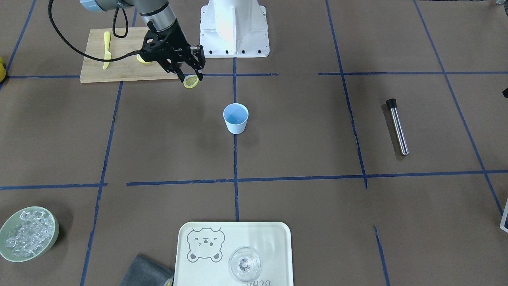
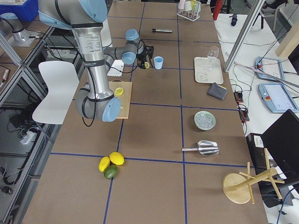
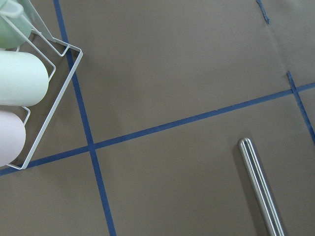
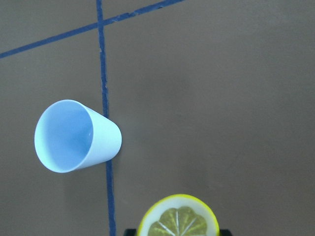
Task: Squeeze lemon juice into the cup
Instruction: 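Lift the lemon slice with the right gripper and carry it over the blue cup, then lower the lemon slice into the blue cup and open the right gripper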
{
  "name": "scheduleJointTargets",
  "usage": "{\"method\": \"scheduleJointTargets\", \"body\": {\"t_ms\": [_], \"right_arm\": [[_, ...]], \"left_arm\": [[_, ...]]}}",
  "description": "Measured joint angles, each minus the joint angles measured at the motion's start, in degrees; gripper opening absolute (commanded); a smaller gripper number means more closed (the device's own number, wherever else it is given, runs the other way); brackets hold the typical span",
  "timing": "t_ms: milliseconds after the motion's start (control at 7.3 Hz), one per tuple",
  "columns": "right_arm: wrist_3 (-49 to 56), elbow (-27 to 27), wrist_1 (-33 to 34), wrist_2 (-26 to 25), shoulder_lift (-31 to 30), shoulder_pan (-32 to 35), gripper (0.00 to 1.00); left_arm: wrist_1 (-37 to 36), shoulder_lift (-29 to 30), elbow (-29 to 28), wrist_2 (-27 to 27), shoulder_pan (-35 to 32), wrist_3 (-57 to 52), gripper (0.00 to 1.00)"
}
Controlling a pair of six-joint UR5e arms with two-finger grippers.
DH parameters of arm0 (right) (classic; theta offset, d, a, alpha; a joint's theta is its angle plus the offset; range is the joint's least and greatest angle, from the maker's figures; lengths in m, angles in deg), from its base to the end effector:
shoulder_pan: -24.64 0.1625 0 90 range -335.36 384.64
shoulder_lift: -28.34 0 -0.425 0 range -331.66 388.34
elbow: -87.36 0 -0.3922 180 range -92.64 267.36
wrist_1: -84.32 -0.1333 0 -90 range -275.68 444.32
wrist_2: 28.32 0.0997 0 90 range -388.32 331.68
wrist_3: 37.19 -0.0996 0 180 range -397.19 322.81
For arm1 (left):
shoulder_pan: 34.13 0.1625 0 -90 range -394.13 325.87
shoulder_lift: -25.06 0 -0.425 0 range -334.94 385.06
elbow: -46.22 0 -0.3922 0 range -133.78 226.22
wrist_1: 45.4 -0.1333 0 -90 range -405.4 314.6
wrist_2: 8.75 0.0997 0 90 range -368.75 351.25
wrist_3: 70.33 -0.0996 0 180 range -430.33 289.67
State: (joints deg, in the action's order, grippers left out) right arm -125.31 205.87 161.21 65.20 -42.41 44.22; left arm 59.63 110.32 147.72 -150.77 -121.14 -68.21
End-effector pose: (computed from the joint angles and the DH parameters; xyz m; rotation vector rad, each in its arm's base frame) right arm -0.4653 -0.3005 0.2347 0.1436 -1.0568 0.2466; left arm -0.0302 -0.4719 0.5598 0.3134 0.9117 0.1866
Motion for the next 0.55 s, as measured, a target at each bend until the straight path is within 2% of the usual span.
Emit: {"method": "scheduleJointTargets", "body": {"t_ms": [548], "right_arm": [[-4.27,-10.06,2.56,0.37,12.73,2.27,0.62]], "left_arm": [[0.00,0.00,0.12,0.00,-0.11,0.00,1.00]]}}
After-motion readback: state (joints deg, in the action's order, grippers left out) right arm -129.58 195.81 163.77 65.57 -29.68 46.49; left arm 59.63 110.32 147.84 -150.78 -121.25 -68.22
